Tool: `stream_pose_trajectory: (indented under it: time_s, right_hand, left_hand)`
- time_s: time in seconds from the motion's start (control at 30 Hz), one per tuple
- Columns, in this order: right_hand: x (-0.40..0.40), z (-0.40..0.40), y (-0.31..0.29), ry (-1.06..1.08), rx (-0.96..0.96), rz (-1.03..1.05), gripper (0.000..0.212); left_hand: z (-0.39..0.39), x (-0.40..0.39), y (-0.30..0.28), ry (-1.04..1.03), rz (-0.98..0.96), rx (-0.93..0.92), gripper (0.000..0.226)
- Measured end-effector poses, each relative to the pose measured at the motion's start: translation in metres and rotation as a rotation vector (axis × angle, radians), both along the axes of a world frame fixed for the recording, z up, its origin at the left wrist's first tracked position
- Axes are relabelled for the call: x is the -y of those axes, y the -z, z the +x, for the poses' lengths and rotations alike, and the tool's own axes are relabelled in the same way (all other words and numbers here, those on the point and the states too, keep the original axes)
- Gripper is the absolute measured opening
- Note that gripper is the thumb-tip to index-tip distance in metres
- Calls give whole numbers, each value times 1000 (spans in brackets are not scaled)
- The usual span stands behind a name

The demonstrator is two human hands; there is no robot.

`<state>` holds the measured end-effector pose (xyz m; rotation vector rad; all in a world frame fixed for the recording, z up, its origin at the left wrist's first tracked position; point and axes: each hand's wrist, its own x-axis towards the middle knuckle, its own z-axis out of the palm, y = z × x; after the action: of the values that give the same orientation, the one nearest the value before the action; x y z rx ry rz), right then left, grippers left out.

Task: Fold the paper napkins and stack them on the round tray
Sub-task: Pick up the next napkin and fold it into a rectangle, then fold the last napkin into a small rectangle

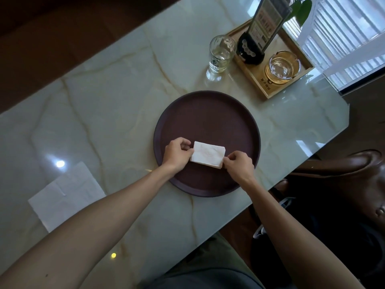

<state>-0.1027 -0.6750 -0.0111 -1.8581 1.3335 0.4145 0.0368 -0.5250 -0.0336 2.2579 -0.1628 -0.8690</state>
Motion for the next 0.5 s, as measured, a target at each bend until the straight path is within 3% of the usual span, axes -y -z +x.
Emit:
stream_pose_trajectory:
  time_s: [0.23, 0.4, 0.5]
  right_hand:
    - [-28, 36, -46, -78, 84, -198, 21]
    - [-86, 86, -70, -277, 232, -134, 13]
    - [-132, 112, -75, -453, 211, -79, 11]
  left_hand:
    - [15, -59, -17, -70, -36, -31, 14]
    - [36, -134, -40, -230, -55, -50, 14]
    - [43, -190, -53, -344, -78, -53, 13]
